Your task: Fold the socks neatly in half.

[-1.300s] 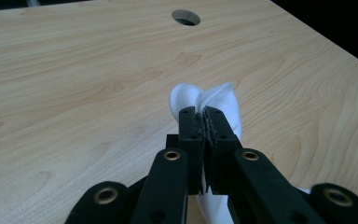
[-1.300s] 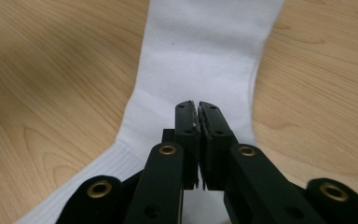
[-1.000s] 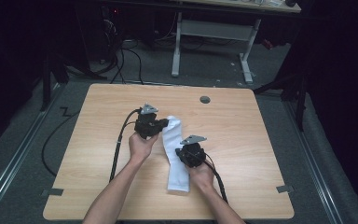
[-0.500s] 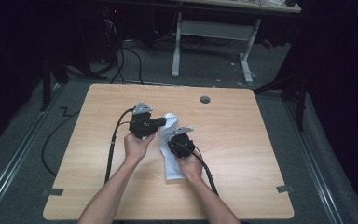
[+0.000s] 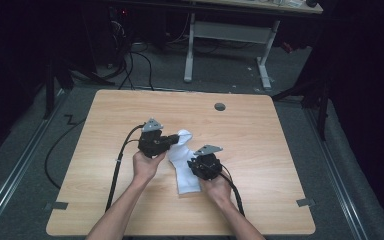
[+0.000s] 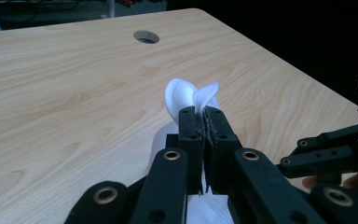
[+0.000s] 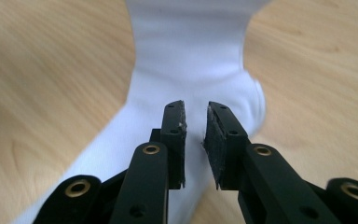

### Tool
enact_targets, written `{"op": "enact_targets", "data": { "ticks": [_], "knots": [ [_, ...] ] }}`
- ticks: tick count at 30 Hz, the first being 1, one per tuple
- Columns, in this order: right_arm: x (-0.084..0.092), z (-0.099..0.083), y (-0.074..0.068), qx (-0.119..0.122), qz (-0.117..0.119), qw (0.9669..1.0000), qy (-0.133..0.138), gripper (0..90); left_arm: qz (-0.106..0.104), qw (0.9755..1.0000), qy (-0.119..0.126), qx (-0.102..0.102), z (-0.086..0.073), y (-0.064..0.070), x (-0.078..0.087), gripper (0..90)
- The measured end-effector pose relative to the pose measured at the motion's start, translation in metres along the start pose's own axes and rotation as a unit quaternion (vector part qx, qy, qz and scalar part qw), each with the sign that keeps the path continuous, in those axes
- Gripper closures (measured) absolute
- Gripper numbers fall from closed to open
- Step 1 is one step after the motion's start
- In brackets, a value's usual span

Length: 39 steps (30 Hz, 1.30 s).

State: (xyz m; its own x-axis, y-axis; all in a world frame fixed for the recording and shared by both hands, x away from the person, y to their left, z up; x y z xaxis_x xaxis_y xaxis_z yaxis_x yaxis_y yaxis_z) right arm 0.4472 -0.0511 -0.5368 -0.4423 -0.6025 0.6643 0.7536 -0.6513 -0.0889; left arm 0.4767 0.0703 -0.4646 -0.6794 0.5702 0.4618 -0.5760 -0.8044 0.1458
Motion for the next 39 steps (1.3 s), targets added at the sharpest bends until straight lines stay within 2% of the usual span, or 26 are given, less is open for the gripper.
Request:
{"op": "enact_targets", "data": {
  "ticks": [1,4,9,16,19,22,30,35,38,39],
  "knots": [
    [0.005,-0.009,0.001,0.001,0.0,1.0,-0.004,76.9,-0.007,1.0,-0.002,-0.003,-0.002,0.005,0.0,86.9],
    [0.009,-0.023,-0.001,-0.002,0.002,1.0,-0.006,75.9,-0.011,0.9999,-0.001,-0.005,-0.004,0.009,0.002,86.9],
    [0.011,-0.035,-0.003,-0.003,0.006,1.0,-0.005,74.9,-0.028,0.9995,-0.007,-0.016,-0.016,0.023,0.003,86.8],
    [0.008,-0.037,-0.005,-0.013,-0.002,0.9999,-0.008,75.0,-0.047,0.9987,-0.012,-0.012,-0.031,0.033,0.009,86.6],
    [0.006,-0.036,-0.005,-0.016,-0.004,0.9998,-0.006,75.5,-0.055,0.9981,-0.017,-0.022,-0.039,0.039,0.015,86.6],
    [0.005,-0.036,-0.006,-0.018,-0.006,0.9998,-0.005,75.6,-0.057,0.9979,-0.017,-0.026,-0.042,0.042,0.018,86.6],
    [0.005,-0.036,-0.007,-0.019,-0.01,0.9998,-0.003,76.2,-0.062,0.9972,-0.029,-0.031,-0.064,0.051,0.025,86.2],
    [0.004,-0.036,-0.007,-0.021,-0.013,0.9997,0.0,76.2,-0.077,0.9955,-0.048,-0.03,-0.083,0.058,0.026,86.0],
    [0.004,-0.036,-0.006,-0.017,-0.013,0.9998,0.001,76.2,-0.077,0.9949,-0.056,-0.033,-0.089,0.059,0.026,85.5],
    [0.004,-0.036,-0.006,-0.017,-0.013,0.9998,0.001,76.2,-0.074,0.9945,-0.066,-0.035,-0.095,0.06,0.023,85.3]
  ]
}}
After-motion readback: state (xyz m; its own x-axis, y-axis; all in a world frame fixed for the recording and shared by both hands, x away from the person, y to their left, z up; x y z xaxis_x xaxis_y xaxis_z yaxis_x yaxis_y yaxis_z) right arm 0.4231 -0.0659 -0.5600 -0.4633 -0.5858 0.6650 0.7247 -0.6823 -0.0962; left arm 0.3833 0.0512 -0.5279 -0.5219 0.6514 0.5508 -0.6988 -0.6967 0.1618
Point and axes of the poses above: each handheld gripper's, and its own axes: x roughly backward along the jaws, z roughly out of its top, y roughly to its right, the point moved 8 cm from there along -x, roughly forward along the jaws, and after that the axes turned 7 degrees about z, right-handed, at the moved point
